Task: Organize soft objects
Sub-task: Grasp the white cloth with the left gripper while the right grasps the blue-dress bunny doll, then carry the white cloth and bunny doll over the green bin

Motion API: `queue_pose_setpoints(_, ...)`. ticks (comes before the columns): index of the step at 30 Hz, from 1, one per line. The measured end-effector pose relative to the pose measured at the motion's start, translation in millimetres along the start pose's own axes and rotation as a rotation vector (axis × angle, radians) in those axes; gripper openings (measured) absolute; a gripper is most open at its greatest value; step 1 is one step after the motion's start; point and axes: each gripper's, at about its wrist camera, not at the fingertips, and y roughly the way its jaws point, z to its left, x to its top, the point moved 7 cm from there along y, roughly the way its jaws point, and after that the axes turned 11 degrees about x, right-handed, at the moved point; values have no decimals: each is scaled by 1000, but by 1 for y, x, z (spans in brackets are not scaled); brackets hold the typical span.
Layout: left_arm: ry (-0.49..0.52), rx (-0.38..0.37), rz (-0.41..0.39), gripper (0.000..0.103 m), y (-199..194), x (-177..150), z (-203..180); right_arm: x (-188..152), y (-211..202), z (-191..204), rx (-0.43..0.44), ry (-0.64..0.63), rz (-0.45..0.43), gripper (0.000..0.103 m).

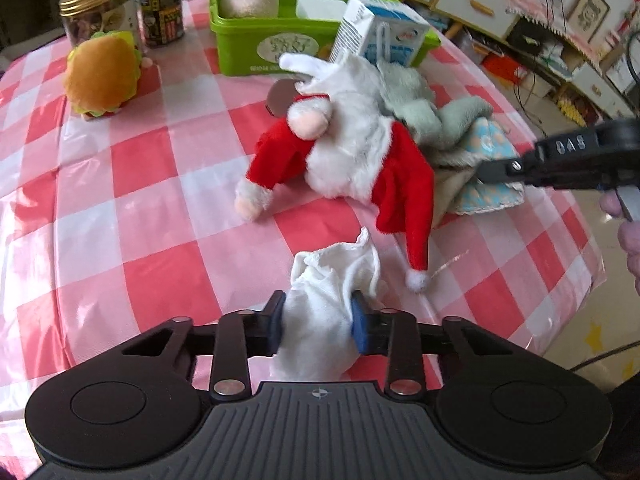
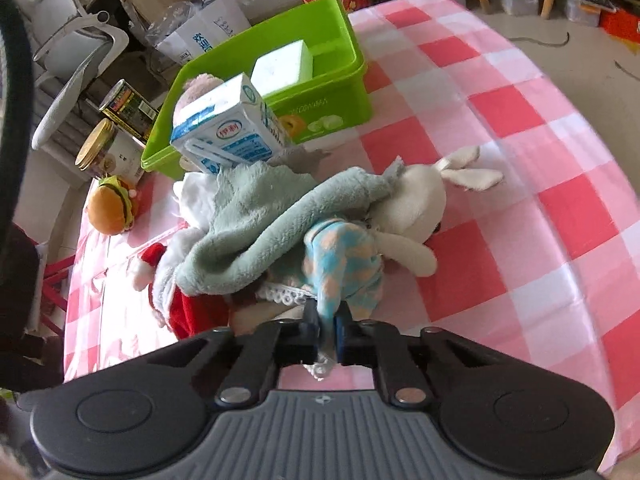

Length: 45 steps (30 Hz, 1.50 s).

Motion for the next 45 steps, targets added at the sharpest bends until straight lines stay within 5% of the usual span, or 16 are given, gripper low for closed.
queue_pose_setpoints(11,-141,66,-87,27,-12,16,22,-9,-28,-21,-154,-73,46,0)
queue_pose_setpoints(15,-160,86,-83,34,-8,18,27,-7,-35,-28,-160,-65,33,0)
queue_pose_setpoints(19,-148,81,-76,53,-6,17,25,-1,-37,-13,-73,-67,-5,40)
queue_pose_setpoints(22,-110,82,-73,66,-6,16,20,1,-29,-4,-60,-84,0,41)
queue_pose_setpoints(29,-67,115,-6,66,8,8,17,0,6,-13,-155,-74,62,41)
queue_pose_setpoints(32,-65,121,2,57,9,6,20,0,14,-17,-183,-80,60,40)
queue_pose_setpoints(34,-78,118,2,47,9,7,24,-1,16,-20,-191,-77,59,17)
queue_pose_setpoints(36,-97,103,0,39,7,8,28,-1,17,-22,-193,-77,64,7)
queue_pose_setpoints(45,-166,59,-71,30,-15,19,36,7,-4,-4,-158,-105,-3,1)
